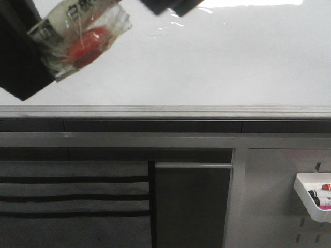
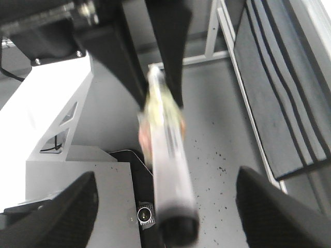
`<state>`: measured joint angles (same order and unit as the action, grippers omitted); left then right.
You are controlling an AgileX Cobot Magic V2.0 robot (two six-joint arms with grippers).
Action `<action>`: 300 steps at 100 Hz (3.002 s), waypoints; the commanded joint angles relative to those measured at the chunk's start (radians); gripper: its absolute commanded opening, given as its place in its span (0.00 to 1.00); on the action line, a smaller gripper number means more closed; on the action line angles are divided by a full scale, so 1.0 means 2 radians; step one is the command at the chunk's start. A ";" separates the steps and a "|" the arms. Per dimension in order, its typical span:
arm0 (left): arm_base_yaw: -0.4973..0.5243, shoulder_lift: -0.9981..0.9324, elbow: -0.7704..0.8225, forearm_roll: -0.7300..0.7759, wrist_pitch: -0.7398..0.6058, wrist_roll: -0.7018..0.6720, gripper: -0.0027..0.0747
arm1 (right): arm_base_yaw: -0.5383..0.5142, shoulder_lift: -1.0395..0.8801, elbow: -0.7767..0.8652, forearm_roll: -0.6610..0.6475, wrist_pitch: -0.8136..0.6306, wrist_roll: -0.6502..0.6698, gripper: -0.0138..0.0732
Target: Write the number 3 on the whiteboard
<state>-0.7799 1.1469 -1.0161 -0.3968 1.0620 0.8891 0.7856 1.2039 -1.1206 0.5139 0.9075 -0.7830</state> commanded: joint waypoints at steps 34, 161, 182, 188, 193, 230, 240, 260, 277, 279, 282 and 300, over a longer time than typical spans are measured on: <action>-0.005 -0.011 -0.017 -0.009 -0.011 0.011 0.01 | 0.022 0.010 -0.032 0.019 -0.042 -0.023 0.52; -0.005 -0.011 -0.017 -0.008 -0.026 0.054 0.02 | 0.026 0.023 -0.032 0.017 -0.046 -0.039 0.08; -0.005 -0.011 -0.017 -0.004 -0.039 0.054 0.37 | 0.026 0.023 -0.032 0.012 -0.046 -0.039 0.08; -0.003 -0.011 -0.018 0.003 -0.050 0.053 0.49 | 0.025 0.022 -0.032 0.003 -0.051 -0.039 0.08; 0.003 -0.011 -0.020 0.005 -0.055 0.050 0.54 | 0.021 0.020 -0.032 -0.002 -0.058 -0.031 0.08; 0.108 -0.084 -0.035 0.002 -0.073 -0.044 0.55 | -0.037 -0.072 -0.022 -0.135 -0.064 0.116 0.08; 0.146 -0.117 -0.021 0.002 -0.071 -0.081 0.55 | -0.083 -0.114 0.013 -0.151 -0.085 0.148 0.08; 0.208 -0.190 0.056 -0.005 -0.121 -0.132 0.52 | -0.155 -0.199 0.120 -0.148 -0.153 0.230 0.08; 0.219 -0.227 0.106 -0.026 -0.158 -0.132 0.48 | -0.157 -0.229 0.199 -0.133 -0.231 0.233 0.08; 0.219 -0.227 0.108 -0.027 -0.158 -0.132 0.48 | -0.157 -0.229 0.200 -0.128 -0.237 0.233 0.08; 0.219 -0.228 0.110 -0.027 -0.158 -0.132 0.47 | -0.157 -0.228 0.201 -0.121 -0.240 0.233 0.08; 0.219 -0.227 0.110 -0.027 -0.157 -0.132 0.43 | -0.157 -0.152 0.142 -0.092 -0.213 0.233 0.08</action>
<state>-0.3455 0.6950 -0.7726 -0.4116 0.8155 0.6380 0.4748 0.8223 -0.7475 0.3028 0.5317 -0.3195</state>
